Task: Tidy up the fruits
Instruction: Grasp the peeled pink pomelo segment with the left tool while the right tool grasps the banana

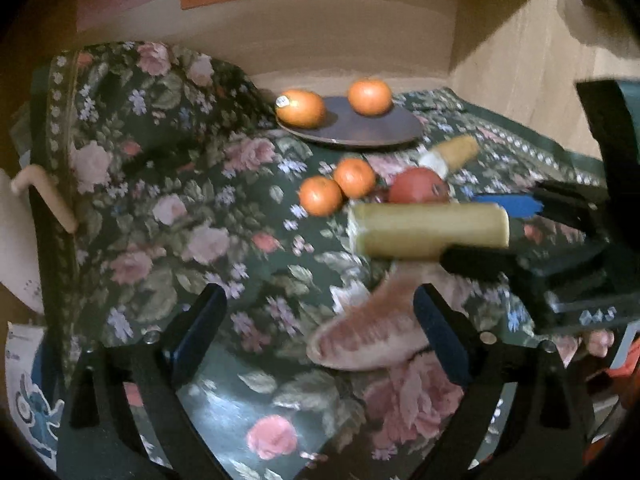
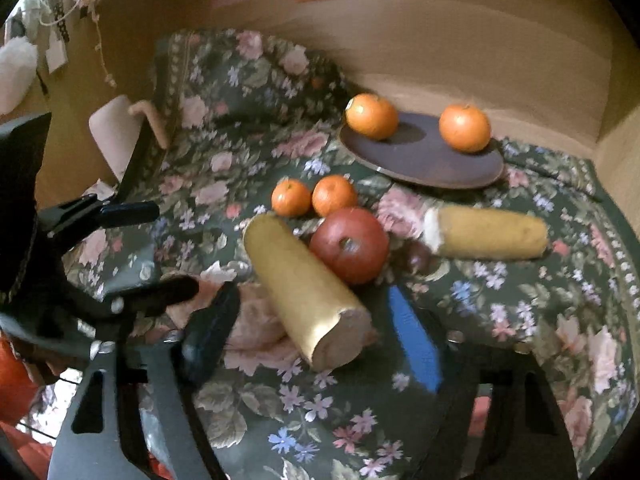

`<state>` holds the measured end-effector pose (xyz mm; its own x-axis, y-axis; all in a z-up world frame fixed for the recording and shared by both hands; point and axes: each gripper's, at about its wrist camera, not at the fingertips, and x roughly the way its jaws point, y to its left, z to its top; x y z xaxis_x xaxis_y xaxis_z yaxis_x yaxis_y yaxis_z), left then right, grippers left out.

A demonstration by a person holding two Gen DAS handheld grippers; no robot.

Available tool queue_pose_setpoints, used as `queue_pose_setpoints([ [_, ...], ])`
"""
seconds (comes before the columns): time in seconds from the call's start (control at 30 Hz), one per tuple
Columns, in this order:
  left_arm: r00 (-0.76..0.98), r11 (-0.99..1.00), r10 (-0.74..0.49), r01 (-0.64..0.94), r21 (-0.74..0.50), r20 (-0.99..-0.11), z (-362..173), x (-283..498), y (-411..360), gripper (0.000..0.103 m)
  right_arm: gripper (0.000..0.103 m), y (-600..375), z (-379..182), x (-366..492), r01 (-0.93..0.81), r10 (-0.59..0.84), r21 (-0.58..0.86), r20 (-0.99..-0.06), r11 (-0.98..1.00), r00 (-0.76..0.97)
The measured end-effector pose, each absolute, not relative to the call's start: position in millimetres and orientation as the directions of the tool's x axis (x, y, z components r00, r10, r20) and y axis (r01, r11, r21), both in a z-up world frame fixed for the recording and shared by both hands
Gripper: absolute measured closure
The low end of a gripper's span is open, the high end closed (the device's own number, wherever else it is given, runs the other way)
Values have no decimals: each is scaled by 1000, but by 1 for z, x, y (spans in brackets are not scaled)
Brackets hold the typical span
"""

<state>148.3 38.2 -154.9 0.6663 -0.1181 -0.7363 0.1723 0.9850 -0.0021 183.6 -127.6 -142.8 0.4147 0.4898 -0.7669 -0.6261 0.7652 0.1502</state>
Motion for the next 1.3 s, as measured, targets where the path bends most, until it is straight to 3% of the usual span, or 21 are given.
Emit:
queue_pose_setpoints([
  [0.13,672,982,-134,190,-5,-728,-156,145,32,5,54,-127,-145,185,-628,489,151,-770,763,409],
  [0.5,614,956,-175,292,15,-770,-176,158,1,5,69,-145,-129,164,-670,531,150,-741,727,411],
  [0.6,615,958,-210,283,-36,-760,-175,161,4,18,69,-154,-123,159,-672,534,141,-732,727,423],
  [0.67,611,955,-235,291,-61,-756,-173,160,5,34,69,-162,-121,156,-666,529,137,-730,733,432],
  [0.9,634,970,-157,243,2,-758,-168,149,3,52,69,-180,-125,146,-662,520,133,-738,738,430],
  [1.03,644,987,-73,159,40,-761,-167,142,15,53,69,-176,-134,145,-665,501,124,-761,736,412],
  [1.3,607,990,-115,139,-38,-786,-166,141,32,49,69,-161,-142,161,-680,503,145,-784,719,364],
])
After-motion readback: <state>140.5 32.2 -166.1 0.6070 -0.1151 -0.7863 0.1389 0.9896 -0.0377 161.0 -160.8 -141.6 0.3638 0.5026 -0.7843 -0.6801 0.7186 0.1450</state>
